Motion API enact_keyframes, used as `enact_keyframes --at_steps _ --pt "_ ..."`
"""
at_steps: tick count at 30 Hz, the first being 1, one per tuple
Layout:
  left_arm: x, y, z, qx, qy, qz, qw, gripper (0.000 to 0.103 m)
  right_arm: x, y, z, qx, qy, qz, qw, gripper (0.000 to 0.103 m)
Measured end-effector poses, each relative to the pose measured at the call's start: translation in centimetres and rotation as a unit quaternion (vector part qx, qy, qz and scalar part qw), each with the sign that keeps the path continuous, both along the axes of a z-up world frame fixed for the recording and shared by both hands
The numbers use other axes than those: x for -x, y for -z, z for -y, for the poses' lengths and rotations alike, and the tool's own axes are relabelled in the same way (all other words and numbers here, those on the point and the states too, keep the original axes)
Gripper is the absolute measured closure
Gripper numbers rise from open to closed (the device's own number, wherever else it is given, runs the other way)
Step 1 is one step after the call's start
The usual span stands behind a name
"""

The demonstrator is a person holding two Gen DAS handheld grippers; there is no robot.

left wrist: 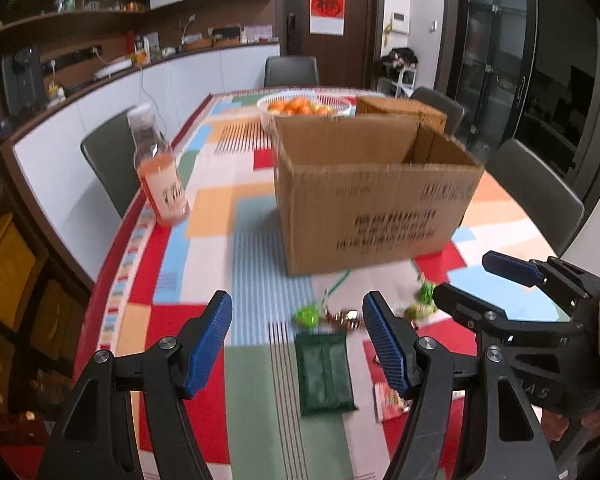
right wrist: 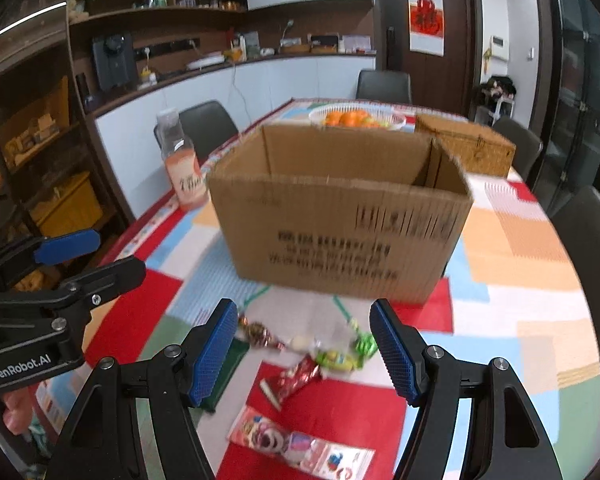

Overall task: Organize snacks
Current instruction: 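Grasp dark green packet with left gripper while right gripper grasps red chocolate bar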

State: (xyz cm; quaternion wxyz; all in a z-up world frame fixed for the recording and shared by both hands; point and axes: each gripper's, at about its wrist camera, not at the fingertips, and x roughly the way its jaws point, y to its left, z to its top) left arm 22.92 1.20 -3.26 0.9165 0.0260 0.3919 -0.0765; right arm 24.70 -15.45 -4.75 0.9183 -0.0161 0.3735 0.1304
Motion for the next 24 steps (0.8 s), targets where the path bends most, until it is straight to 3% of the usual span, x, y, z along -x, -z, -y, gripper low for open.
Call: enact_keyframes --at_steps 13,24 --pt "0.2 6.5 0.0 0.014 0.008 -0.064 0.9978 0.036 -0.1 5.5 -0.4 -0.003 0.016 -0.077 0.997 0.034" --pt "-0.6 10.0 1.6 -0.004 0.026 -0.094 0.9952 0.036 -1.4 8.1 0.1 -0.024 0.033 -0.12 0.992 0.034"
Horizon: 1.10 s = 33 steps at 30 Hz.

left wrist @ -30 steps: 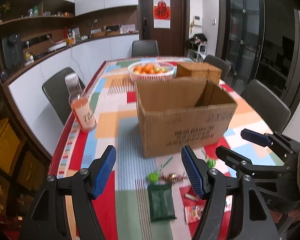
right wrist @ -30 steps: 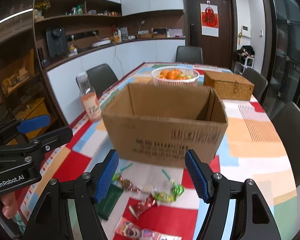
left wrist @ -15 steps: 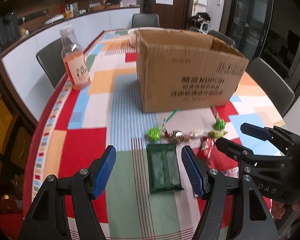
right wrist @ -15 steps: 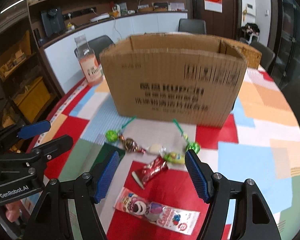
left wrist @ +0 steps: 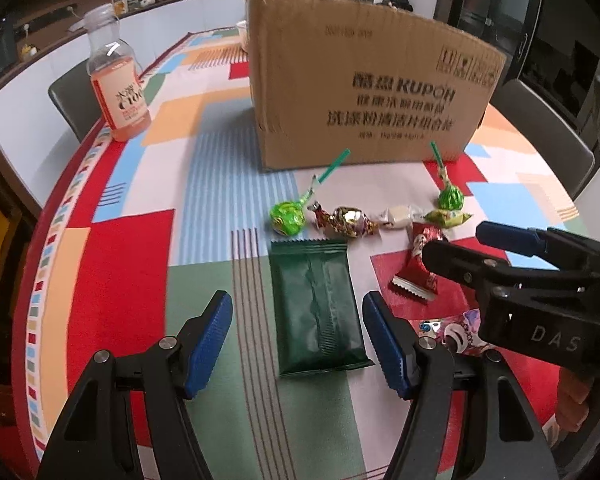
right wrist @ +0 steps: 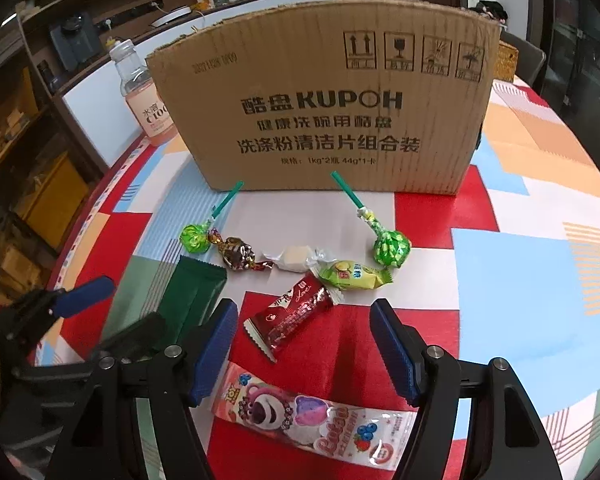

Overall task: Organize snacks
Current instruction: 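Grasp dark green packet with left gripper while right gripper grasps red chocolate bar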

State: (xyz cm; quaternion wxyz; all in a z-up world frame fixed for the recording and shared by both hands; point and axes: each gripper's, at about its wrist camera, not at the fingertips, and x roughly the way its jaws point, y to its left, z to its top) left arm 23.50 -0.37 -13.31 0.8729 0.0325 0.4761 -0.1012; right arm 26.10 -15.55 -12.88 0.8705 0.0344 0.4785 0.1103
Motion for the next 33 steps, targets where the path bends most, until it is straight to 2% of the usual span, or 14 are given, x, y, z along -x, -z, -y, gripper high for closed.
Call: enact_keyframes --at_steps 3,11,14,18,21,27,31,33 --pt "-0.3 0.7 0.4 -0.003 0.003 -0.007 1.0 0.036 -0.5 0.5 -0.3 0.001 0.0 -0.006 1.0 0.035" --pt "-1.2 2.1 1.0 -0.01 0.001 -0.021 0.9997 0.036 -1.8 2.0 -1.2 0.01 -0.007 -0.029 0.999 0.046" --pt "-1.7 2.5 1.0 -0.011 -0.003 -0.026 0.9996 0.039 -1.9 2.5 -1.6 0.015 -0.011 -0.033 0.999 0.047" --pt "-1.8 2.6 1.4 -0.025 0.0 -0.018 0.9995 0.041 -1.9 2.7 -1.6 0.034 -0.017 -0.034 0.999 0.054" --pt "-1.8 2.6 1.4 -0.021 -0.002 -0.017 0.9996 0.043 -1.8 2.7 -0.9 0.039 -0.012 -0.034 0.999 0.058" --pt "-2.3 2.4 1.1 -0.017 -0.012 -0.014 0.9997 0.058 -2.2 2.8 -0.8 0.059 -0.01 -0.024 0.998 0.063" --pt "-2.4 2.4 0.8 -0.013 -0.011 -0.017 0.9997 0.06 -2.1 2.7 -1.3 0.067 -0.02 -0.023 0.997 0.077" --pt "-2.2 2.3 0.7 -0.007 -0.013 -0.021 0.9997 0.06 -2.1 2.7 -1.5 0.061 -0.023 -0.026 0.998 0.078"
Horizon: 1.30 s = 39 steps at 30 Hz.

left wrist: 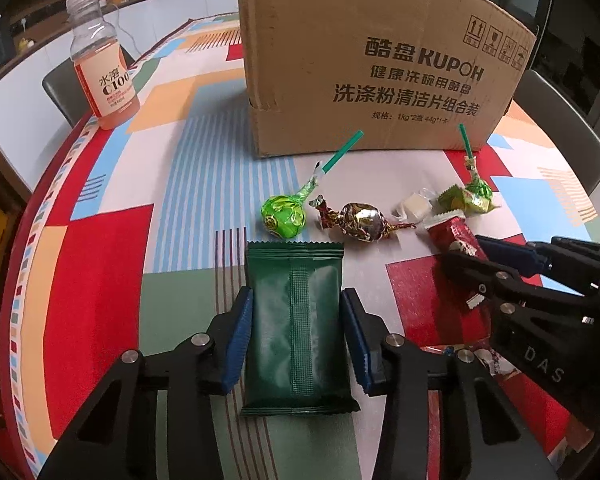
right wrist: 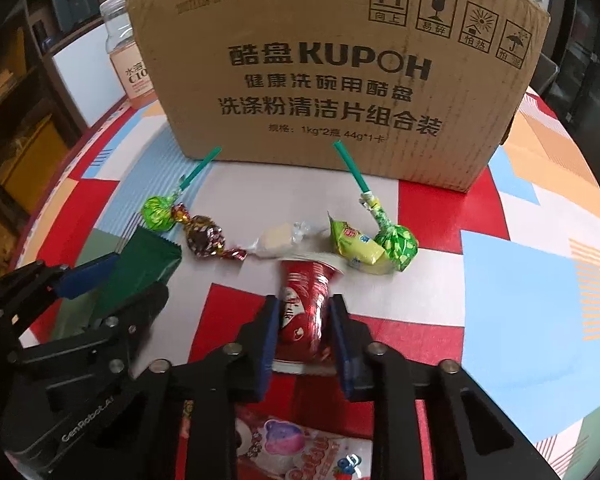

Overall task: Organize snacks
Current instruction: 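Grasp dark green packet with left gripper while right gripper grasps red chocolate bar, then lift both held packets and carry them toward the cardboard box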

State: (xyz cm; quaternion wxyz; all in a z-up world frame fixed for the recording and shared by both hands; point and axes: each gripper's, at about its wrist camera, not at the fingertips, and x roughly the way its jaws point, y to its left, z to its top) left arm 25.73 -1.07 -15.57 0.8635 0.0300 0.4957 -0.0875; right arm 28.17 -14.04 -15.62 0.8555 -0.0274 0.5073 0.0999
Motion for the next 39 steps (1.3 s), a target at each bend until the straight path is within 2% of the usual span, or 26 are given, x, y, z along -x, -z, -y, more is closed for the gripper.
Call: enact_keyframes --at_steps 7,9,10,11,16,19,27,34,39 --pt "1.3 -1.5 -0.5 0.013 -0.003 0.008 0.9999 0.06 1.0 -0.9 -0.2 -0.027 -0.004 0.001 1.0 0.079" --pt "1.7 -2.2 -0.6 0.014 -0.003 0.017 0.9997 0.06 1.4 -1.6 0.0 -0.033 -0.006 0.008 0.999 0.083" --pt "1.9 -2.6 -0.6 0.013 -0.003 0.022 0.9997 0.06 1.5 -1.9 0.1 -0.036 -0.007 0.011 0.999 0.09" --pt "2.0 -2.9 -0.5 0.013 -0.003 0.027 0.9996 0.06 1.7 -2.2 0.0 -0.039 -0.009 0.014 0.999 0.09" --pt "2.3 -3.0 -0.5 0.01 -0.005 0.026 0.9996 0.06 1.9 -2.2 -0.3 -0.03 -0.013 0.018 0.999 0.089" --pt "2.5 -2.8 -0.4 0.011 -0.002 0.022 0.9997 0.06 1.8 -2.0 0.3 -0.045 -0.005 0.011 0.999 0.078" --pt "2.5 -2.6 -0.1 0.009 0.001 0.019 0.9998 0.06 0.9 0.1 -0.7 -0.034 -0.011 -0.016 0.999 0.078" --pt "2.4 -2.7 -0.1 0.01 0.001 0.022 0.9997 0.06 0.8 0.3 -1.4 -0.02 -0.02 -0.007 1.0 0.08" --pt "2.7 -3.8 0.0 0.015 0.003 0.035 0.9993 0.06 1.5 -1.1 -0.8 -0.031 -0.022 0.012 0.999 0.08"
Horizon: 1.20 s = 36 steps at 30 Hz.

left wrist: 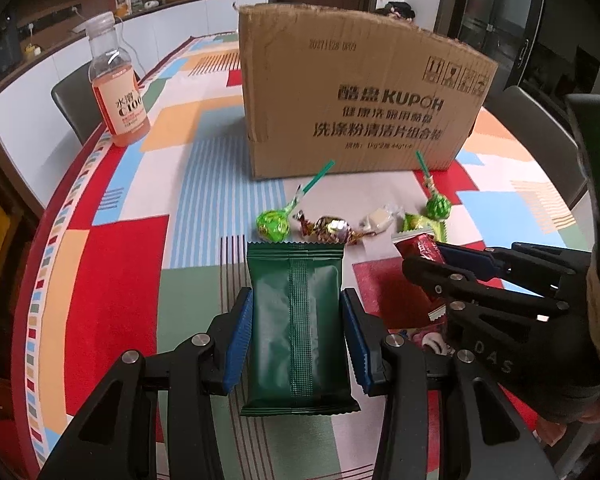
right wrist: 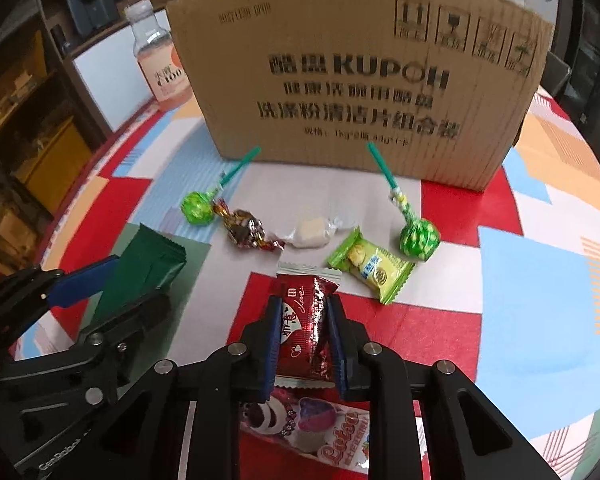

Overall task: Organize snacks
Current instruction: 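Lift both held packets and carry them toward the cardboard box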

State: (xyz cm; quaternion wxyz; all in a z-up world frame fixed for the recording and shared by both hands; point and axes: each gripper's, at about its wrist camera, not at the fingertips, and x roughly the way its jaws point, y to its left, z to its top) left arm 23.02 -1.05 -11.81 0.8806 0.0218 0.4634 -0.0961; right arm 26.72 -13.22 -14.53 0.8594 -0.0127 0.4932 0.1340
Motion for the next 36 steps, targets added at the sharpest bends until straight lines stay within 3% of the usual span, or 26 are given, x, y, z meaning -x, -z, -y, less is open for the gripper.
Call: enact_keyframes --at_steps 11,20,29,36 --pt "0.2 -5.6 0.4 0.004 0.008 0.074 0.9972 0.06 1.0 -6.4 2.1 -0.029 0.012 0.077 0.997 0.08" --pt "-2.2 -10.9 1.0 0.0 0.008 0.142 0.9898 0.06 -0.5 -11.5 2.9 -0.045 0.016 0.14 0.989 0.08" --pt "-6.2 -14.5 1.6 -0.007 0.017 0.168 0.9857 0.06 -3.8 -15.2 3.8 -0.042 0.018 0.179 0.983 0.08" --pt "-9.6 -15.7 2.7 -0.014 0.03 0.167 0.9853 0.06 -7.1 -16.5 4.4 -0.044 0.018 0.183 0.982 0.08"
